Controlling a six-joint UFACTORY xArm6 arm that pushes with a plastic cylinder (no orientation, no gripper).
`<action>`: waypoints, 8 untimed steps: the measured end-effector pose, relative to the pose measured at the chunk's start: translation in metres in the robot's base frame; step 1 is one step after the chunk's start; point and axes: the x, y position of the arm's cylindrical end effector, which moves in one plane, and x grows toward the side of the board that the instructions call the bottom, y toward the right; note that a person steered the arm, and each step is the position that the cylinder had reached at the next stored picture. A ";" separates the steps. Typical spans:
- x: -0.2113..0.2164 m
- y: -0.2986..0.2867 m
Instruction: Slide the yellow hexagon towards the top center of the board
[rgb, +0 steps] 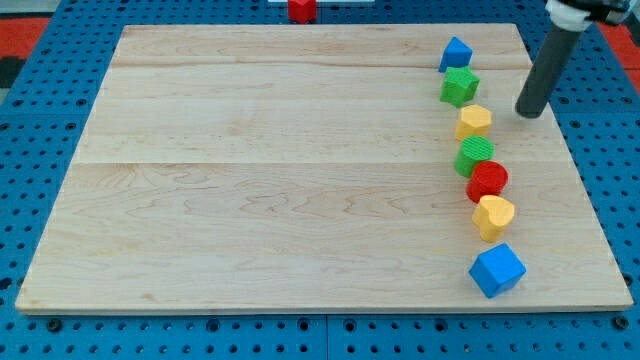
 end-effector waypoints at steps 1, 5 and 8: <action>0.016 -0.041; -0.027 -0.119; -0.055 -0.178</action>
